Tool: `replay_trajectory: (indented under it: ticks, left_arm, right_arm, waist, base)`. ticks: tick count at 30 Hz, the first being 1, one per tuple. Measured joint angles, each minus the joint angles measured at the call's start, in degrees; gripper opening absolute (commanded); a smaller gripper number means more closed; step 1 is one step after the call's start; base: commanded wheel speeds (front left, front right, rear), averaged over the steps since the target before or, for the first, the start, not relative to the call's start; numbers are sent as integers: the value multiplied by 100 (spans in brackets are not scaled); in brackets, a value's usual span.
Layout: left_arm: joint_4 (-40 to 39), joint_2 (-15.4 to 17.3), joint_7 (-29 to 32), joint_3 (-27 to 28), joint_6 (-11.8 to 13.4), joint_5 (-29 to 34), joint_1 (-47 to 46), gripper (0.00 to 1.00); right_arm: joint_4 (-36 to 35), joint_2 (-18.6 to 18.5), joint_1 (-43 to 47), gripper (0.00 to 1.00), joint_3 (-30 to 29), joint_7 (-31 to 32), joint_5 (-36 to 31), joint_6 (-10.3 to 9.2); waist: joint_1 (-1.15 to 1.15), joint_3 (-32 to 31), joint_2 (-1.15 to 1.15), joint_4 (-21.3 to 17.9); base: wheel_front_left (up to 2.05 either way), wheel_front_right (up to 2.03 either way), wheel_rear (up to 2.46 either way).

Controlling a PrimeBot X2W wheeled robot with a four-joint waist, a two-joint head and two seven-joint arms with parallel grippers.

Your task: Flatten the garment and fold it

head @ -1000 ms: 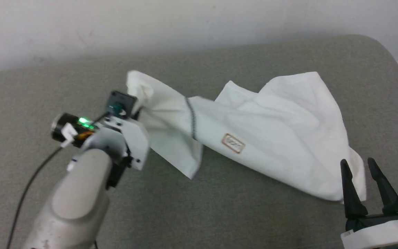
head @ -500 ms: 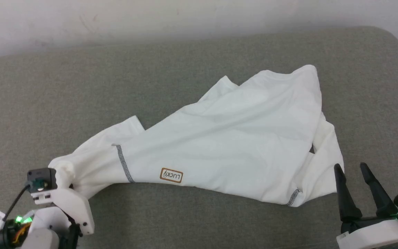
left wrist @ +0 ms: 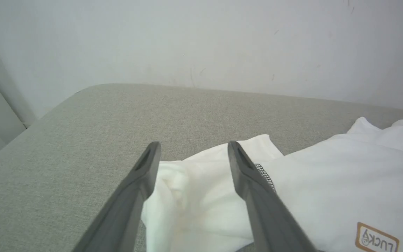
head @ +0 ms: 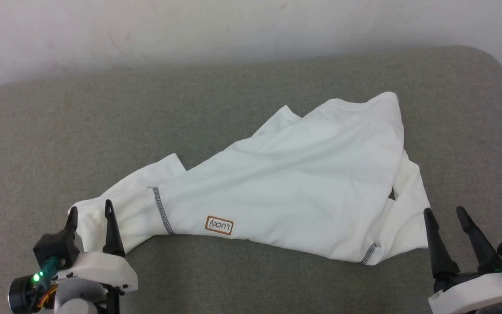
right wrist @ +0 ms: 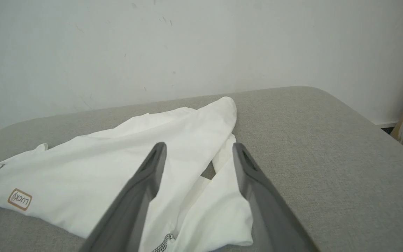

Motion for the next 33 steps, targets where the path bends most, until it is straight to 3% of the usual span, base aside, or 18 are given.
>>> replay_trajectory:
  ticks: [6,18,24,33]
  left_arm:
    - [-331,-354,-466,-121,-64,100,252,100]
    - [-1173,-940,-513,-325,-425,580,855,100]
    - [-1167,-1051,-514,-383,-552,680,716,100]
    - [-1190,-1115,-514,-438,-602,770,310,100]
  right_arm:
    - [112,-26,151,100,-186,299,-8,0]
    - [1128,-380,9,100,-592,1481,471,0]
    - [1841,-876,-868,100,-93,2031,891,0]
    - [2157,-1380,-2319,100,1212,2247,1326,0]
  waist:
    - [0,-268,0,-28]
    - [-1,-284,0,9]
    - [0,-88,0,99]
    - [1,372,0,266]
  base:
    - [0,0,0]
    - [0,0,0]
    - [0,0,0]
    - [0,0,0]
